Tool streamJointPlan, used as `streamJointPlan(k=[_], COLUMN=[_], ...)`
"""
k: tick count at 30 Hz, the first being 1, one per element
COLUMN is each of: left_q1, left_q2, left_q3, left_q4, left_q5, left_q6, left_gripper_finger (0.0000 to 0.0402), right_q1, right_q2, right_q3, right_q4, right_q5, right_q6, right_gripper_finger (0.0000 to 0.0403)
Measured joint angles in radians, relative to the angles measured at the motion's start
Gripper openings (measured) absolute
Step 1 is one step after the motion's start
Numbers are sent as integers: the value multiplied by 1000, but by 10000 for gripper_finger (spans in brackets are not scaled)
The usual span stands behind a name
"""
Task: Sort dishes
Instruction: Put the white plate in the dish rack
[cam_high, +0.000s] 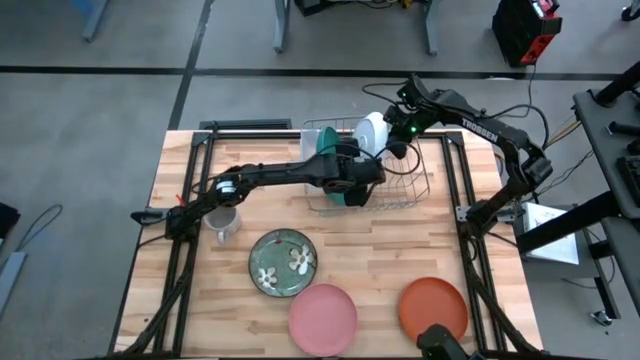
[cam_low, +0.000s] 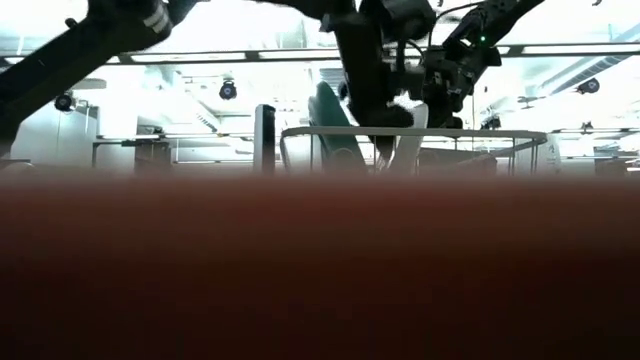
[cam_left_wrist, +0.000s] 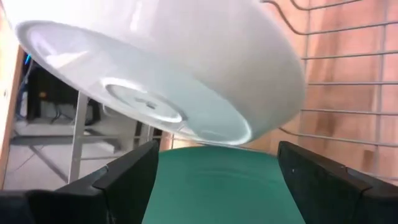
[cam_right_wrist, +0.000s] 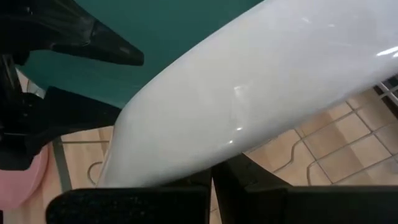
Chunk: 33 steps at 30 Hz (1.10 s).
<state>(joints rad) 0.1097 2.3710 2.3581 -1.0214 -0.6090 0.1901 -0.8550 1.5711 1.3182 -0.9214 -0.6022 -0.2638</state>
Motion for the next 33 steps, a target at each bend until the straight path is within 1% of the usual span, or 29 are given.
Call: streamJointPlan(k=[3, 6, 11, 12, 14, 18, 19, 20, 21, 22, 24, 27, 28, 29, 33], left_q1=[-7, -9, -7, -7, -7, -2, 2, 8, 12, 17, 22, 19, 17, 17, 27], left_q2=[-26, -66, -92, -94, -100, -103, -104, -109, -116, -126, -137, -135, -128, -118, -78], left_q3=[-2, -1, -2, -2, -2, -2, -2, -2, -2, -2, 0, -7, -14, -18, -22], left_q4=[-7, -18, -30, -32, -30, -19, -18, -18, -14, -15, -18, -27, -24, -21, -45], left_q5=[-9, -18, -24, -38, -91, -283, -320, -334, -331, -303, -199, -3, 33, 51, 50], left_q6=[10, -14, -56, -63, -81, -124, -135, -145, -148, -146, -129, -101, -97, -96, -102], left_gripper_finger=[318, 318, 318, 317, 317, 317, 317, 316, 315, 313, 312, 311, 311, 311, 311], right_q1=[6, 22, 72, 83, 107, 151, 159, 165, 170, 172, 172, 171, 171, 171, 172], right_q2=[-1, -8, -30, -37, -49, -76, -81, -84, -85, -86, -89, -90, -92, -92, -96], right_q3=[0, 0, 0, 0, -1, -2, -2, -2, -2, -2, -2, -2, -4, -5, -14], right_q4=[8, 6, -51, -69, -99, -122, -121, -121, -120, -120, -119, -117, -118, -119, -114], right_q5=[-2, -6, -22, -21, -16, -24, -27, -30, -32, -30, -17, -8, -7, -1, 2], right_q6=[0, -8, -88, -105, -141, -179, -180, -180, -179, -179, -175, -183, -210, -241, -336], right_gripper_finger=[0, 0, 0, 0, 0, 0, 0, 0, 0, 0, 0, 0, 0, 0, 0])
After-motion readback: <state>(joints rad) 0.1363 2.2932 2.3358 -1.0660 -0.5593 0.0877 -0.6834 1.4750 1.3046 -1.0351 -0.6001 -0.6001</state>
